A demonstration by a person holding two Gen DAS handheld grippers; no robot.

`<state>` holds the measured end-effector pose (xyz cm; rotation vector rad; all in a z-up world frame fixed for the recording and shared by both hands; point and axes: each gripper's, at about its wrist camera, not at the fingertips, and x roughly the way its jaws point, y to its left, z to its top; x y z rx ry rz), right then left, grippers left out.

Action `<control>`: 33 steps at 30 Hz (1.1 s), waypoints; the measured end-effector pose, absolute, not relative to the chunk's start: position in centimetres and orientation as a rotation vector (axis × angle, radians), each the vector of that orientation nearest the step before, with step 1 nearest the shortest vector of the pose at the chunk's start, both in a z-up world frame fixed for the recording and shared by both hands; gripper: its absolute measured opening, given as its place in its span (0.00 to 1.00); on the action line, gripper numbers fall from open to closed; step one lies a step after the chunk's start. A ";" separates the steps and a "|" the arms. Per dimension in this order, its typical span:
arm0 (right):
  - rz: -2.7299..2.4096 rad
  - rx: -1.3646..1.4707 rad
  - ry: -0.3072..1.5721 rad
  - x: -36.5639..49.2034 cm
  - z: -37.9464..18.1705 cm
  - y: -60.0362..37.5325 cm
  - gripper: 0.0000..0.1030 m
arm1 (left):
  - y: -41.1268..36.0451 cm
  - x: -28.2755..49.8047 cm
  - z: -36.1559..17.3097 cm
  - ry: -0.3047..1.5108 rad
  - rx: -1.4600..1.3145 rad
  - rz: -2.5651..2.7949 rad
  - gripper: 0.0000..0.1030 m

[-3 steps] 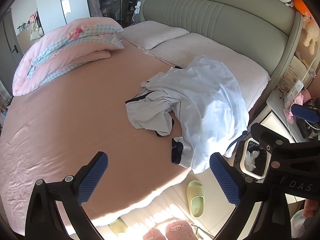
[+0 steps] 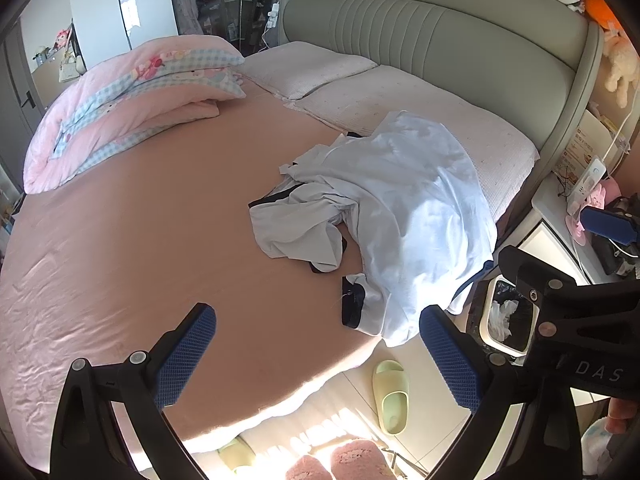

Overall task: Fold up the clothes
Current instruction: 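Move both grippers toward the light blue shirt pile on the bed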

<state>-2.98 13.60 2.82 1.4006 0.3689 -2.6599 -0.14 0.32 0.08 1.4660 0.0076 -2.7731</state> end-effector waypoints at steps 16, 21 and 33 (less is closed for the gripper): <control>-2.659 1.317 0.489 -3.0 2.9 12.4 1.00 | 2.2 -0.7 -0.5 -0.018 1.495 -2.789 1.00; -2.646 1.318 0.504 -3.7 2.5 12.4 1.00 | 2.6 -1.4 -0.9 -0.046 1.497 -2.778 1.00; -2.600 1.319 0.531 -5.3 0.4 12.6 1.00 | 3.7 -3.3 -3.0 -0.099 1.527 -2.797 1.00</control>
